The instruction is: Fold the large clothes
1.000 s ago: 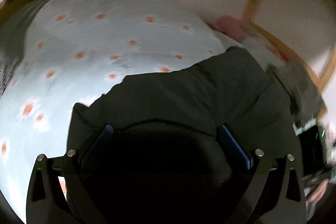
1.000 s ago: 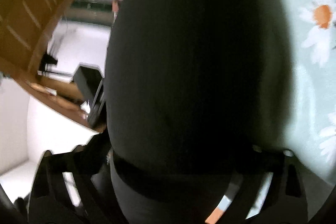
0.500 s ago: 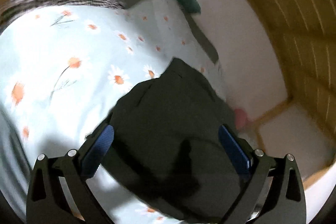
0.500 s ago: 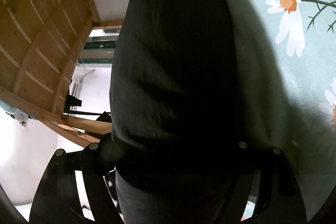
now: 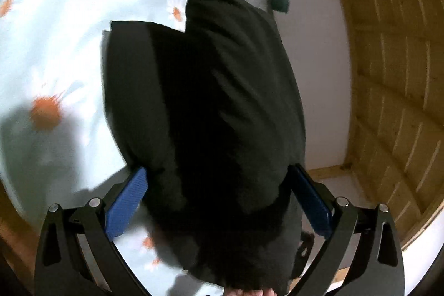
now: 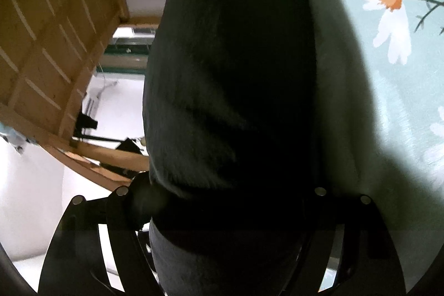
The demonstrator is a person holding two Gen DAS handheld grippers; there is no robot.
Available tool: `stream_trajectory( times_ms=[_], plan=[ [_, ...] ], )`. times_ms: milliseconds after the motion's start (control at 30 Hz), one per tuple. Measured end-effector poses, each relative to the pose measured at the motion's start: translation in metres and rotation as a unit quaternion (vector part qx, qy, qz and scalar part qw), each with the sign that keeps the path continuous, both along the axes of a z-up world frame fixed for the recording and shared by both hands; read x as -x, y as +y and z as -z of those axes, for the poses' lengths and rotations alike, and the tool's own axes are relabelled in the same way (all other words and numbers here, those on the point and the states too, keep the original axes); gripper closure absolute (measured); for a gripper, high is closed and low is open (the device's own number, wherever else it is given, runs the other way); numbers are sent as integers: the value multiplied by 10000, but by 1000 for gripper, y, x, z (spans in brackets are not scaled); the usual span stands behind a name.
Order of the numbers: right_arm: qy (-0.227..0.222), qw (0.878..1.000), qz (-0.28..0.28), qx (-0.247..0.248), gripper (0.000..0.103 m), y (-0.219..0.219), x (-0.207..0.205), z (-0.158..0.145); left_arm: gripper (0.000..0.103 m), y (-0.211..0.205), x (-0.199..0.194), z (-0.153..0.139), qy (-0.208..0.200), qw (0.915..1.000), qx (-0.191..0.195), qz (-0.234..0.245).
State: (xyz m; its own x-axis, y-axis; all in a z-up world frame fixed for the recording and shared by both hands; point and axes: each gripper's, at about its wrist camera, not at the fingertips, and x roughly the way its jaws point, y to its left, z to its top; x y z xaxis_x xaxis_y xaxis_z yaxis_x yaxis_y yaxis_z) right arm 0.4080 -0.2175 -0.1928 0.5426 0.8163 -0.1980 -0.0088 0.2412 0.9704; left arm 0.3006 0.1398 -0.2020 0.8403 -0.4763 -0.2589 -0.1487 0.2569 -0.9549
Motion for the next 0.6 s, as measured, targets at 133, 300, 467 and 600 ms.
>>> stream_trajectory(
  times_ms=[133, 300, 467, 600],
  plan=[
    [40, 9997, -140, 178, 28, 10, 4, -1, 4, 5, 0, 5, -43, 9997, 61, -233],
    [21, 9994, -188, 296, 26, 11, 5, 1, 4, 10, 17, 13, 164, 9997, 161, -37],
    [28, 9991, -242, 350, 26, 8, 6, 3, 4, 10, 6, -1, 52, 9982, -581, -158],
    [33, 9981, -391, 475, 26, 11, 5, 4, 4, 12, -9, 7, 191, 9996, 163, -118]
  ],
)
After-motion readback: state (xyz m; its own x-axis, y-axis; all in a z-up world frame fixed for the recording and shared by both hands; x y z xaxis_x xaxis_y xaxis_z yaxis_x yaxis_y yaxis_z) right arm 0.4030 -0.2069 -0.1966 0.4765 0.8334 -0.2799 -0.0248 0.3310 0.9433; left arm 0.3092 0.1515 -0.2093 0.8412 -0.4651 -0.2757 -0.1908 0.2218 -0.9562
